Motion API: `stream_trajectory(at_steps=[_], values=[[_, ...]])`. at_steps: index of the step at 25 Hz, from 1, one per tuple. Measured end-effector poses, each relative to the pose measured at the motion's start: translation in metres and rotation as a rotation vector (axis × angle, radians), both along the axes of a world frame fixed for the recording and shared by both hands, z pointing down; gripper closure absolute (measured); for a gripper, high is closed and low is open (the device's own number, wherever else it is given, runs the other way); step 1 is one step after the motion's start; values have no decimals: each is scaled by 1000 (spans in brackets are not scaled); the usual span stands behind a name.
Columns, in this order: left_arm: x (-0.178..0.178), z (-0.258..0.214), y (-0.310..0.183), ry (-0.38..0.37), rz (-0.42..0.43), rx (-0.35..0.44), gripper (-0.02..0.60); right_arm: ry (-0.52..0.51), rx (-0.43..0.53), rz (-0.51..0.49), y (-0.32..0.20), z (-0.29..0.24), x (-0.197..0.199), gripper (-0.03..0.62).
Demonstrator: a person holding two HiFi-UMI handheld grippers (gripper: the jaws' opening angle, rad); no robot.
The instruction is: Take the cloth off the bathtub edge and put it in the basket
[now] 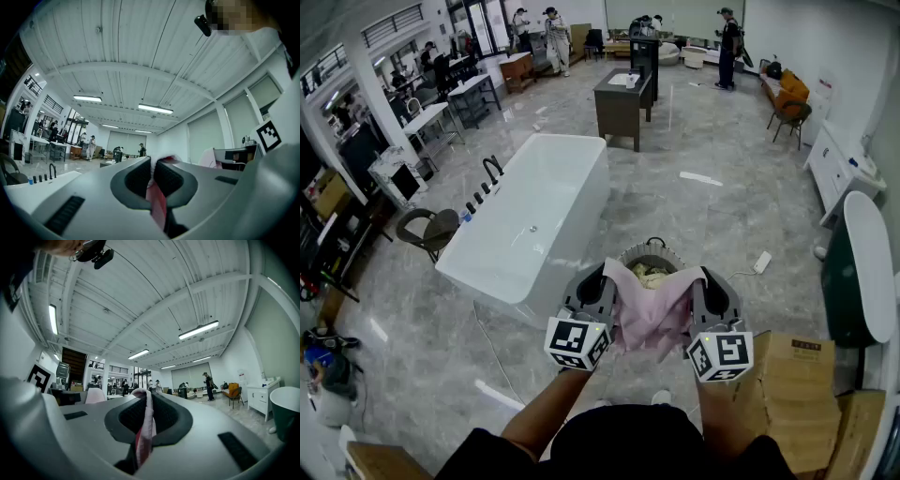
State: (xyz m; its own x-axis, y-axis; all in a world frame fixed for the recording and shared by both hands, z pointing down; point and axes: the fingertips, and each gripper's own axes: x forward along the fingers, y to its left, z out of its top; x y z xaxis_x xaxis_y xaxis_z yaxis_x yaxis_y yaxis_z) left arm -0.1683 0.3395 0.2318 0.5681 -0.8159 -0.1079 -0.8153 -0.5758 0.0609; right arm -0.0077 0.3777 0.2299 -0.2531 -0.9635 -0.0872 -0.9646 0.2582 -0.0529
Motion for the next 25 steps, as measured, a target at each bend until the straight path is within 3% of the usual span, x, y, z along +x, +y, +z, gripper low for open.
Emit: stream_trajectory(at_steps=[9,25], values=[[6,-8,-21,16,-12,19,560,-3,24,-18,-18,-6,8,557],[62,-11,-31,-15,-58,21,560,-40,22,-97,-48,-10,63,557]])
